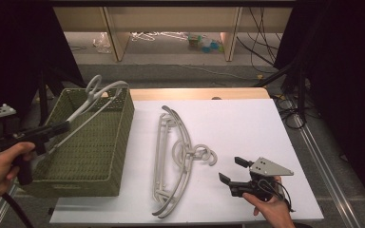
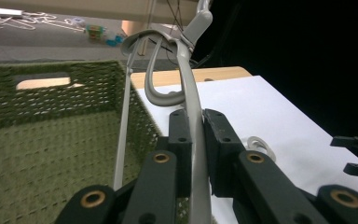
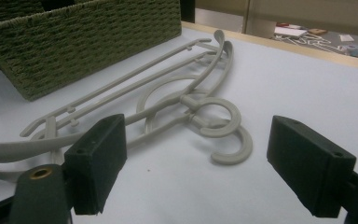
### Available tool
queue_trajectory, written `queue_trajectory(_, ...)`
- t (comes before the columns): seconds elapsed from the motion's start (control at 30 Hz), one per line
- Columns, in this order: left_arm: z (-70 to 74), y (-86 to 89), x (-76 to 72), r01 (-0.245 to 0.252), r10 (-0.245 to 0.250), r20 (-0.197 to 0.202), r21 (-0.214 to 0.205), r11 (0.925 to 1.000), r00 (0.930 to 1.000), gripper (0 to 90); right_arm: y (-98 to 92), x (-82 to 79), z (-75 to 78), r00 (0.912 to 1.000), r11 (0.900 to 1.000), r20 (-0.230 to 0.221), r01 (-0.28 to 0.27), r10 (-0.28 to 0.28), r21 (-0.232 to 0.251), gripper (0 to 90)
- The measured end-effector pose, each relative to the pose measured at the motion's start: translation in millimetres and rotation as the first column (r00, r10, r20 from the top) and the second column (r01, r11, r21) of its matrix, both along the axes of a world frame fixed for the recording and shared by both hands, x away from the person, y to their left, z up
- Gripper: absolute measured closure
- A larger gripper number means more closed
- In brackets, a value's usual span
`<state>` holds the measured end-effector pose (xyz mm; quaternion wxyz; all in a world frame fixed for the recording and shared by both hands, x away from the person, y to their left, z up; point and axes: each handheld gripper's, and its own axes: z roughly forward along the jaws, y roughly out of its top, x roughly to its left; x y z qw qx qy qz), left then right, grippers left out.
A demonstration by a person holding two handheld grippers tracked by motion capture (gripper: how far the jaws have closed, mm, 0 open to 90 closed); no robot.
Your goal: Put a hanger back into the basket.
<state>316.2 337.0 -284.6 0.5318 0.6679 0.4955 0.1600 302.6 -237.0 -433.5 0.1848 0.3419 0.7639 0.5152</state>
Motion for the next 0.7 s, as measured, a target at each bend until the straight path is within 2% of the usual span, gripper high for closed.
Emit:
queue_trajectory(0.07,-5.4,5.7,-1.1,-0.005,0.005,-0.012,-0.008,1.0,0.9999,81.4,0.6,0.6,0.0,1.0,1.0,0.004,0.0,0.0,-0.001,20.9)
queue_trajectory(0.1,-5.4,5.7,-1.1,-0.005,0.005,-0.012,-0.008,1.0,0.9999,81.4,1.8,1.0,-0.8,1.0,0.9999,0.003,0.0,0.0,0.014,20.9)
queue_trajectory(0.13,-9.8,9.1,-1.1,-0.005,0.005,-0.02,-0.004,1.0,0.9998,81.4,1.2,1.1,-0.6,1.0,1.0,0.004,0.001,-0.001,0.004,20.9)
queue_trajectory(0.2,-14.5,12.7,0.0,-0.011,0.011,-0.028,-0.003,0.9999,0.9995,81.4,2.5,1.8,-2.1,1.0,0.9997,0.005,-0.007,0.007,0.023,20.9)
queue_trajectory(0.23,-16.9,14.4,1.2,-0.017,0.017,-0.034,0.003,0.9999,0.9993,81.4,2.0,2.6,-2.0,0.9997,0.9999,0.022,-0.003,0.003,0.012,20.9)
queue_trajectory(0.3,-22.0,17.3,4.7,-0.02,0.021,-0.048,0.02,0.9996,0.9986,81.4,2.7,3.0,-2.2,0.9997,0.9999,0.024,-0.006,0.006,0.013,21.0)
queue_trajectory(0.33,-25.2,18.1,7.2,-0.026,0.028,-0.062,0.028,0.9993,0.9977,81.4,1.3,1.9,-0.9,1.0,0.9999,0.009,0.0,0.0,-0.012,21.0)
queue_trajectory(0.37,-25.2,18.1,7.2,-0.026,0.028,-0.062,0.028,0.9993,0.9977,81.4,2.1,1.7,-1.7,1.0,1.0,-0.002,-0.004,0.004,-0.002,20.9)
queue_trajectory(0.4,-30.2,18.4,12.1,-0.021,0.025,-0.075,0.055,0.9983,0.9969,81.4,2.5,1.9,-1.9,1.0,1.0,-0.003,-0.003,0.003,0.0,20.9)
queue_trajectory(0.53,-36.7,18.4,22.7,-0.017,0.024,-0.087,0.085,0.9962,0.9959,81.4,2.8,2.2,-2.1,1.0,1.0,-0.003,-0.004,0.004,0.002,20.9)
queue_trajectory(0.6,-39.2,17.2,26.9,-0.02,0.03,-0.085,0.112,0.9936,0.9959,81.4,2.3,3.1,-2.6,0.9999,1.0,0.012,-0.006,0.006,-0.003,21.0)
queue_trajectory(0.67,-42.6,16.8,32.1,-0.015,0.03,-0.096,0.153,0.988,0.9949,81.4,3.0,2.4,-1.8,1.0,1.0,-0.002,-0.005,0.005,0.003,20.9)
queue_trajectory(0.7,-45.5,16.3,35.8,-0.001,0.018,-0.099,0.175,0.9845,0.9949,81.4,3.7,3.5,-3.2,0.9998,0.9998,0.015,-0.015,0.014,0.012,20.9)
